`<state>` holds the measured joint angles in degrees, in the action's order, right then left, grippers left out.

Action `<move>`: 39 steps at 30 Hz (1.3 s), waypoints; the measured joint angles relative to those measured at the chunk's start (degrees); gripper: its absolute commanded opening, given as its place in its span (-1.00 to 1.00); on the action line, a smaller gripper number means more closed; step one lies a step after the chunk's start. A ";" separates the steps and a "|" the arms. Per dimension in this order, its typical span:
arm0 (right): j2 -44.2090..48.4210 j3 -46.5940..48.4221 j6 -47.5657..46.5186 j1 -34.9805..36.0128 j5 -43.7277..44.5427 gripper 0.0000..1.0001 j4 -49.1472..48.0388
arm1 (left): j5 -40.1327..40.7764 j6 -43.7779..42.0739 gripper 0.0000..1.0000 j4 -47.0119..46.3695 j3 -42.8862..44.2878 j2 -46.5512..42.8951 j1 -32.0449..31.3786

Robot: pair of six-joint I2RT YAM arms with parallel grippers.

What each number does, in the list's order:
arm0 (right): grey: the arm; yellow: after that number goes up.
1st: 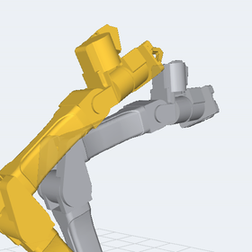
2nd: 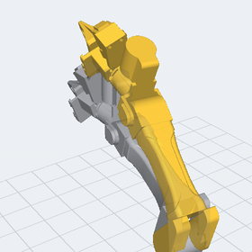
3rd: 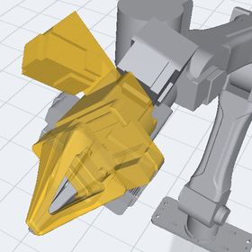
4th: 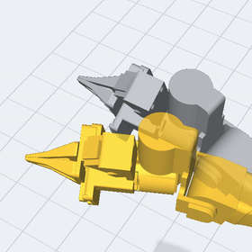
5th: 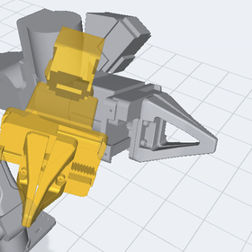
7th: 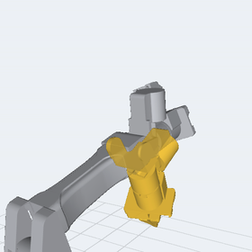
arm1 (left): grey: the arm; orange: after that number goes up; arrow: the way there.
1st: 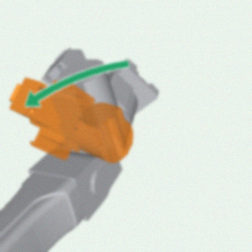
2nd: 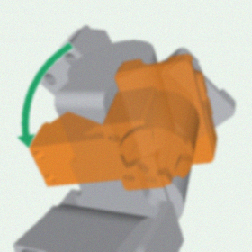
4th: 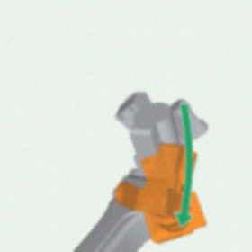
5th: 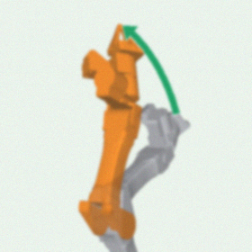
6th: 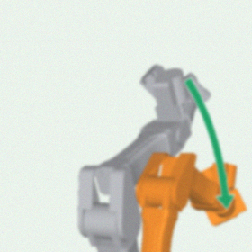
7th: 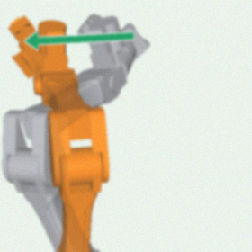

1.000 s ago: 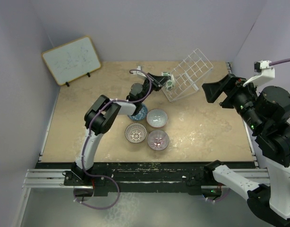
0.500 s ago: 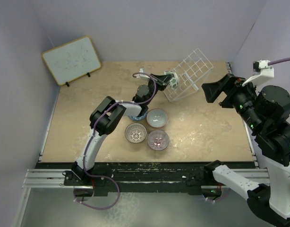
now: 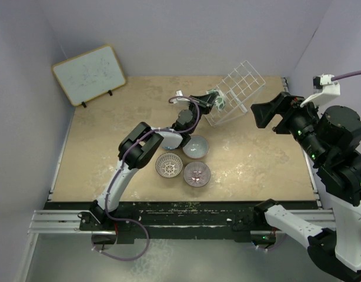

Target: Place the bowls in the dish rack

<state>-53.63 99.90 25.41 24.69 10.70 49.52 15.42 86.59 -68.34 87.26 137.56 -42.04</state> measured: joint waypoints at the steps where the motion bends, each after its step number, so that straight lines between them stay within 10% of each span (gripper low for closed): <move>1: 0.00 0.00 -0.13 0.00 0.00 0.88 0.00 | 0.35 0.13 -1.00 -0.24 0.20 0.48 0.02; 39: -0.72 -0.94 -0.63 0.00 -1.29 0.88 0.00 | 4.42 6.01 -0.98 -3.80 4.37 8.79 1.09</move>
<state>-54.35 98.96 24.77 24.69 9.41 49.52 19.84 92.60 -72.14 91.64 146.34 -40.95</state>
